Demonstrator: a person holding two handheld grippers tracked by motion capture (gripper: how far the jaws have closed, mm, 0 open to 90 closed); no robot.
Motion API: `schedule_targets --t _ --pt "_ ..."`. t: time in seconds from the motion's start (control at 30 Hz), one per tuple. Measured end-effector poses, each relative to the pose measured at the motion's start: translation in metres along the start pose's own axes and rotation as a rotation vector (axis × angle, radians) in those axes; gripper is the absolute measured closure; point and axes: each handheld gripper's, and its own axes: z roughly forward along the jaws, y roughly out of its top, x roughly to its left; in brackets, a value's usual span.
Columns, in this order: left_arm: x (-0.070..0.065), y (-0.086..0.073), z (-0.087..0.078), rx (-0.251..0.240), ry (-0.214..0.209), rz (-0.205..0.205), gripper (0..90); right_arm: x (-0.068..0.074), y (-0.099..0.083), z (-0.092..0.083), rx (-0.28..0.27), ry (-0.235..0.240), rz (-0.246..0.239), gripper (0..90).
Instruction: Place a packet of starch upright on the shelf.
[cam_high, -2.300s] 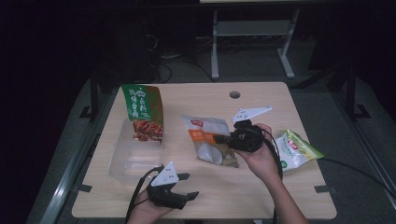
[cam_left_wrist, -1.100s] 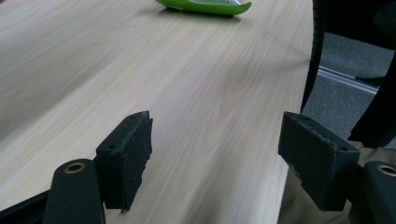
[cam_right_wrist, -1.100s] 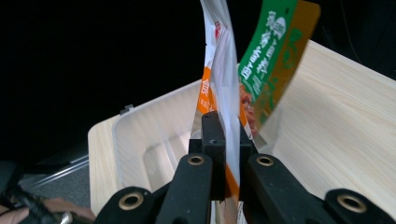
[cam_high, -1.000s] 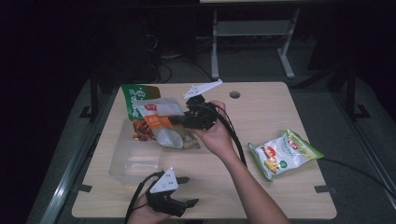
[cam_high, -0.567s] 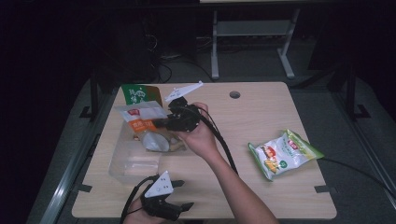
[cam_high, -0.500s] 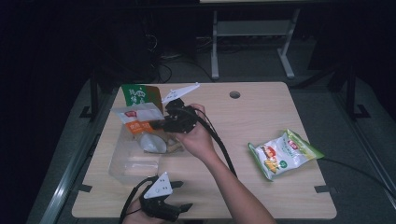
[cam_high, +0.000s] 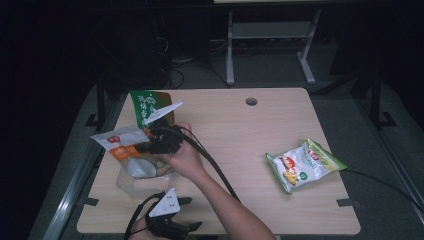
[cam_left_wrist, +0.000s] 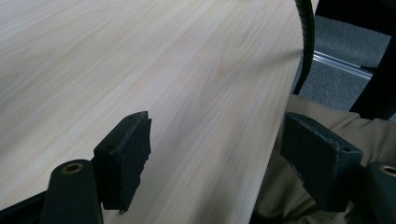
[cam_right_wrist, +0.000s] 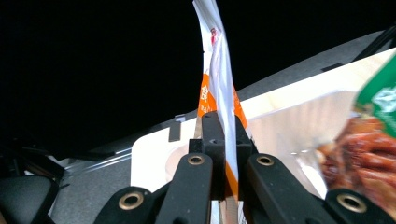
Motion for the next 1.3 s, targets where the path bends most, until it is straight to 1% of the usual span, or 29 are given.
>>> schedule_targets --t 0.1,0.13,0.17,0.2,0.23,0.27,0.33,0.4,0.47,0.53,0.57,0.6,0.67,0.7,0.73,0.77,0.8,0.83,0.87,0.9,0.93,1.0,1.03,1.07,1.13,1.2,1.27,1.3 --pt "0.000 0.000 0.001 0.001 -0.003 0.005 24.3 -0.001 -0.004 0.014 0.010 0.017 0.009 89.6" --pt "0.000 0.000 0.001 0.003 -0.004 0.007 24.3 -0.002 -0.006 0.018 0.006 0.025 0.011 89.6" --pt "0.000 0.000 0.001 0.002 -0.005 0.014 24.3 -0.004 -0.008 0.021 0.003 0.037 0.024 89.6" --pt "-0.002 0.000 0.001 -0.006 -0.006 -0.003 24.3 -0.006 -0.011 0.025 -0.002 0.048 0.032 89.6" --pt "-0.001 0.000 0.001 -0.004 -0.005 0.007 24.4 -0.008 -0.014 0.028 -0.010 0.058 0.038 89.7" --pt "-0.001 -0.001 0.002 -0.003 -0.007 0.005 24.4 -0.010 -0.017 0.030 -0.015 0.068 0.051 89.7" --pt "-0.002 -0.001 0.003 -0.001 -0.013 0.001 24.4 -0.013 -0.024 0.034 -0.015 0.072 0.056 89.7" --pt "-0.002 -0.001 0.004 0.001 -0.013 0.006 24.4 -0.016 -0.030 0.036 -0.020 0.077 0.061 89.6" --pt "-0.002 -0.002 0.005 0.000 -0.015 0.003 24.5 -0.017 -0.032 0.037 -0.018 0.080 0.056 89.6" --pt "-0.002 -0.002 0.004 0.007 -0.013 0.007 24.5 -0.017 -0.036 0.036 -0.010 0.088 0.038 88.1" --pt "-0.002 -0.001 0.004 0.008 -0.013 0.011 24.5 -0.016 -0.036 0.034 -0.009 0.084 0.033 87.9" --pt "-0.001 -0.002 0.005 0.009 -0.015 0.013 24.4 -0.015 -0.035 0.030 -0.001 0.059 0.010 86.9" --pt "-0.001 -0.002 0.005 0.012 -0.016 0.014 24.5 -0.014 -0.034 0.024 0.013 0.039 0.012 84.8" --pt "-0.001 -0.002 0.005 0.011 -0.016 0.015 24.4 -0.014 -0.034 0.022 0.016 0.036 0.011 83.8" --pt "0.000 -0.002 0.005 0.009 -0.016 0.015 24.5 -0.014 -0.033 0.017 0.021 0.023 -0.002 82.2" --pt "0.000 -0.002 0.005 0.009 -0.016 0.015 24.5 -0.014 -0.033 0.017 0.021 0.023 -0.002 82.2" --pt "0.000 -0.002 0.005 0.009 -0.017 0.017 24.4 -0.013 -0.034 0.011 0.051 0.006 -0.004 83.2" --pt "0.000 -0.002 0.005 0.010 -0.017 0.016 24.4 -0.012 -0.035 0.010 0.063 0.003 -0.009 84.1" --pt "-0.001 -0.002 0.005 0.010 -0.016 0.017 24.5 -0.012 -0.036 0.009 0.089 -0.002 -0.023 87.6" --pt "-0.001 -0.002 0.005 0.010 -0.016 0.017 24.5 -0.012 -0.036 0.009 0.089 -0.002 -0.023 87.6" --pt "0.000 -0.001 0.005 0.011 -0.017 0.035 24.5 -0.009 -0.038 0.009 0.124 -0.019 -0.046 89.0" --pt "0.000 -0.001 0.005 0.010 -0.016 0.034 24.5 -0.008 -0.038 0.009 0.128 -0.023 -0.045 89.3" --pt "0.000 -0.001 0.005 0.010 -0.015 0.030 24.5 -0.007 -0.039 0.008 0.143 -0.025 -0.055 89.5" --pt "-0.001 -0.001 0.005 0.009 -0.015 0.028 24.5 -0.006 -0.039 0.009 0.147 -0.039 -0.062 89.6" --pt "-0.001 -0.002 0.005 0.014 -0.015 0.020 24.5 -0.007 -0.041 0.008 0.152 -0.046 -0.060 89.7" --pt "-0.001 -0.002 0.005 0.012 -0.017 0.014 24.5 -0.007 -0.042 0.008 0.162 -0.062 -0.053 89.7" --pt "-0.001 -0.002 0.005 0.012 -0.017 0.016 24.5 -0.009 -0.045 0.009 0.174 -0.075 -0.061 89.7" --pt "-0.002 -0.002 0.005 0.013 -0.017 0.016 24.5 -0.010 -0.047 0.009 0.179 -0.076 -0.053 89.8"
